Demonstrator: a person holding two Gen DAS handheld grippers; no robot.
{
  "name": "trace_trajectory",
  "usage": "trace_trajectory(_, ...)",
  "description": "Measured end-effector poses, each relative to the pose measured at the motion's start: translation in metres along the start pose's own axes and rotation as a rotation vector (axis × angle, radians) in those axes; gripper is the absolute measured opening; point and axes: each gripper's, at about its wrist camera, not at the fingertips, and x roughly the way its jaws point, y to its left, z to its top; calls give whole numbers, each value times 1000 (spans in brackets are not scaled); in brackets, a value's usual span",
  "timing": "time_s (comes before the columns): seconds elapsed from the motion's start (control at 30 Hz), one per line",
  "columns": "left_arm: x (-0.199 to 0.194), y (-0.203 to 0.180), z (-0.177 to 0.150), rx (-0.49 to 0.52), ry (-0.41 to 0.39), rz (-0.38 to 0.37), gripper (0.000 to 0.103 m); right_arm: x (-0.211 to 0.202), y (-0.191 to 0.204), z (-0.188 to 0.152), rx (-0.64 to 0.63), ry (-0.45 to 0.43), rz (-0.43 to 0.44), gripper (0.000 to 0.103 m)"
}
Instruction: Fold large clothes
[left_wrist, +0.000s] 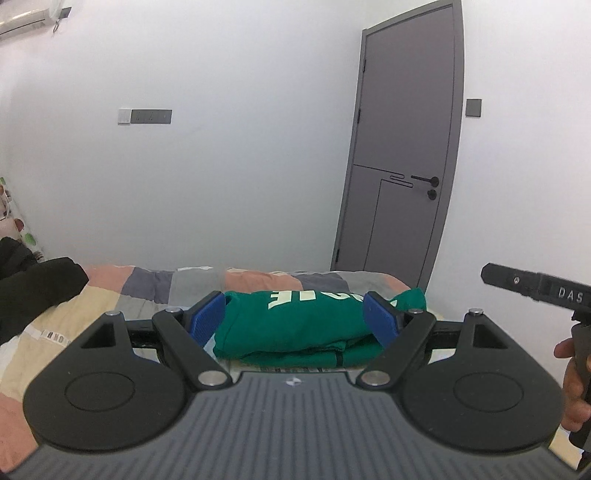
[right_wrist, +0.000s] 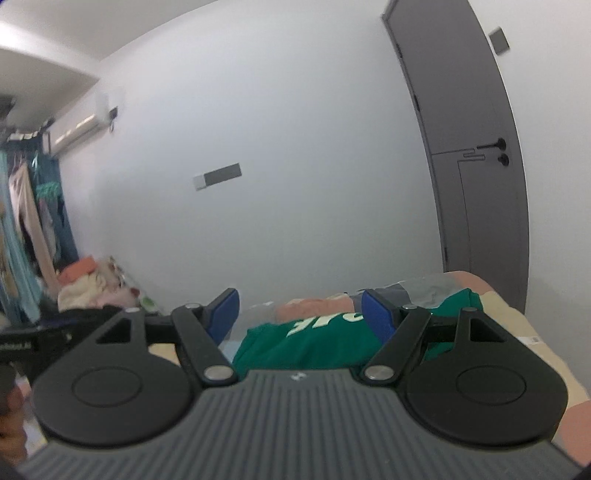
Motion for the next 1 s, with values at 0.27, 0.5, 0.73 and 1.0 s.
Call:
trace_trajectory(0.27, -21, -2, -32, 19, 12, -15, 85, -31, 28, -28, -104, 26, -20, 75)
trace_trajectory(0.5, -20, 10, -57, -23, 20, -30, 85, -34, 38, -48, -102, 80, -39, 76)
trace_trajectory(0.73, -14, 19, -73, -17, 11, 14, 85, -32, 47, -67, -132, 112, -59, 76)
trace_trajectory(1.0, -4, 22, -77, -14, 8, 24, 86, -26, 46, -80, -133, 145, -99, 76)
